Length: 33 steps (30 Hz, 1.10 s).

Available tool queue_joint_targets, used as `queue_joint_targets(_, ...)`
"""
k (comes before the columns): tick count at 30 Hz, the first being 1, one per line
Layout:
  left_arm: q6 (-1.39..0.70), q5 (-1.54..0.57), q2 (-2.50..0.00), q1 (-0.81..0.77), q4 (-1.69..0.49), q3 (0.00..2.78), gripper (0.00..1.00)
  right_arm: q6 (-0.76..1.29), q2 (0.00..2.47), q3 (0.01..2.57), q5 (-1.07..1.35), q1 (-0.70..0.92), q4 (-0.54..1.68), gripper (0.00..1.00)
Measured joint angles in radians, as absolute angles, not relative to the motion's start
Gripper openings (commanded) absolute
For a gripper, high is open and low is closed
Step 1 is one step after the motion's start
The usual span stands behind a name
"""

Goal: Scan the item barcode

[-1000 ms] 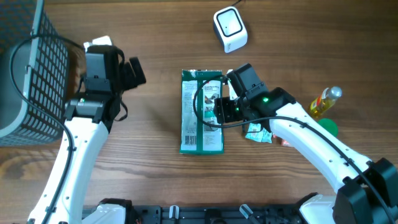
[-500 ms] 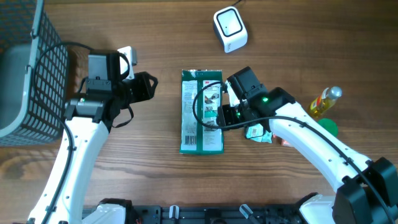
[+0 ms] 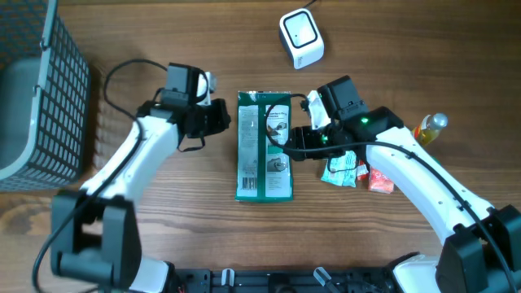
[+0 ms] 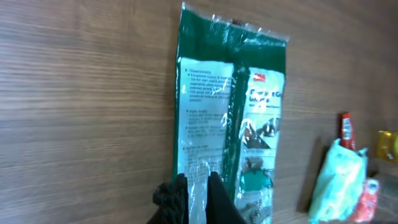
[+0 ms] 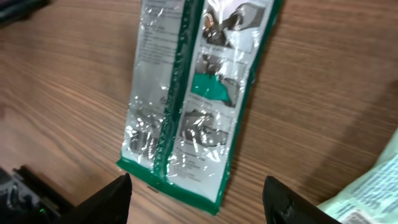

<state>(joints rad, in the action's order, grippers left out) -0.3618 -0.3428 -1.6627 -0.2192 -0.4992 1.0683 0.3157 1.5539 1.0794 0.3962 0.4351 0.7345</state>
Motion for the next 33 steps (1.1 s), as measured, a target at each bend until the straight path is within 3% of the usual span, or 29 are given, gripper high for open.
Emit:
queue_joint_targets(8,-0.392,-0.346,-1.817,-0.294,-0.421,1.068,0.06,0.4,1.554,0.913,0.419,0.435,0.573,0.64)
queue_joint_targets(17,-0.414,-0.337,-1.833,-0.297,-0.418,1.066,0.06,0.461,1.554,0.774,0.419,0.435,0.294,0.64)
queue_joint_targets(28,-0.462,-0.272,-1.837,-0.344,-0.443,1.065,0.04,0.474,1.634,0.728,0.415,0.435,0.117,0.63)
queue_joint_targets(33,-0.488,-0.213,-1.872,-0.386,-0.432,1.067,0.04,0.471,1.702,0.735,0.479,0.431,0.098,0.5)
